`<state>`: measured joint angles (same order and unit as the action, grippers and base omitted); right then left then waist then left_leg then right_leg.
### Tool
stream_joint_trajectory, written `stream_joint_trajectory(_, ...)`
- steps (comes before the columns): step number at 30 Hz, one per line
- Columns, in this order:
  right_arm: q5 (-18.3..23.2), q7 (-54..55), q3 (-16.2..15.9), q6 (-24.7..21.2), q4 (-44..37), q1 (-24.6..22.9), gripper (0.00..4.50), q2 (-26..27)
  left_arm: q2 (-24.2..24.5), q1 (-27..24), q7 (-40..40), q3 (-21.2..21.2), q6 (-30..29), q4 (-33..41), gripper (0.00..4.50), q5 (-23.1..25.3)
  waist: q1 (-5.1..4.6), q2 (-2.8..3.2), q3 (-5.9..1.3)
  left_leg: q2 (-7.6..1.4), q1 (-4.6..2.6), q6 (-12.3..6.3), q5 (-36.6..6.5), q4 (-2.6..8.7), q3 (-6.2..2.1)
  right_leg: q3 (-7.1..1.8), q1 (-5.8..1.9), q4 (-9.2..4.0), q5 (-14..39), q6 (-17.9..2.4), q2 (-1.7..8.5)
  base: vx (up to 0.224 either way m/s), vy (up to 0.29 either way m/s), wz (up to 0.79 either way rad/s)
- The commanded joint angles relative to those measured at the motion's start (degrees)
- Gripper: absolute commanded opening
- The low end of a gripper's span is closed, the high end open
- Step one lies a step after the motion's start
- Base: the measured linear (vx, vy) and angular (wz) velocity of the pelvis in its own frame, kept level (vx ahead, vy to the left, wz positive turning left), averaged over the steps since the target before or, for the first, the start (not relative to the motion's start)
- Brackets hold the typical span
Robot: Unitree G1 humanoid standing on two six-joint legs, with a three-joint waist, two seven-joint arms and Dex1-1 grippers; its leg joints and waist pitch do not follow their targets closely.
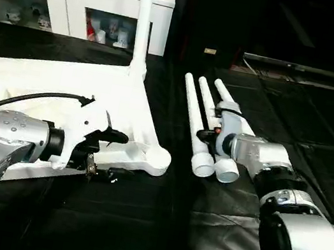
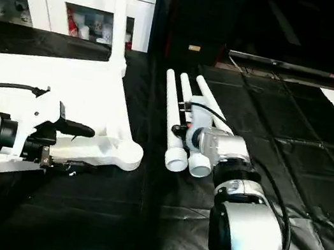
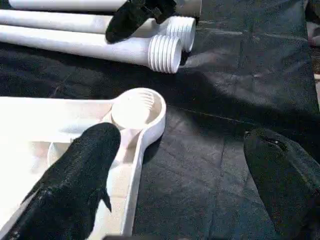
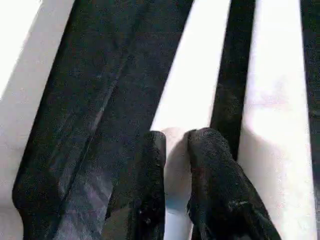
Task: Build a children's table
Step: Pick table leg
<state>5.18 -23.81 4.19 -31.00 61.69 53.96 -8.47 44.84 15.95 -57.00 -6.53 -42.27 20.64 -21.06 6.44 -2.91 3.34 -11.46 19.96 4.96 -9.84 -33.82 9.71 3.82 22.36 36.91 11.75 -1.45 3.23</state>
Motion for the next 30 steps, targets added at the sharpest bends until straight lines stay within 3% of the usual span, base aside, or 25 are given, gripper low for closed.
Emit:
stream_joint_trajectory(1, -0.46, 1.49, -0.05, -1.31, 3.59, -1.67, 1.17, -0.52, 0.43, 0.85, 0.24, -0.45, 0.21, 0.81, 4.5, 0.42, -0.22, 1.82, -2.87, -1.48, -0.96, 5.06, -23.78, 4.36, -1.07, -2.95, -0.96, -5.95, 24.98, -7.05, 4.57, 0.0, 0.0, 0.0)
stream_joint_trajectory(13, -1.73, 0.4, -1.14, -1.04, 5.84, -0.52, 2.15, -0.17, 0.94, 1.0, 0.1, -0.66, 0.46, 0.51, 4.5, 0.39, -0.14, 1.91, -3.08, -1.55, -0.68, 5.1, -22.05, 4.38, -0.98, -3.05, -1.13, -5.41, 20.8, -8.44, 4.49, 0.0, 0.0, 0.0)
stream_joint_trajectory(25, -4.74, 0.1, -3.93, -2.37, 9.44, 2.05, 3.29, 0.49, 1.25, 0.87, -0.06, -1.01, 0.32, 0.67, 4.5, 0.28, -0.24, 1.9, -2.96, -1.58, -0.48, 5.13, -22.02, 4.39, -0.92, -3.13, -1.15, -5.39, 21.19, -8.61, 4.53, 0.0, 0.0, 0.0)
stream_joint_trajectory(30, -5.32, 1.62, -4.13, -3.67, 10.69, 2.22, 3.29, -0.18, 1.38, 0.64, 0.19, -0.93, 0.37, 0.79, 4.5, 0.39, -0.17, 1.8, -2.92, -1.65, -0.6, 5.31, -22.3, 4.43, -0.93, -3.17, -1.0, -5.38, 21.37, -8.39, 4.56, 0.0, 0.0, 0.0)
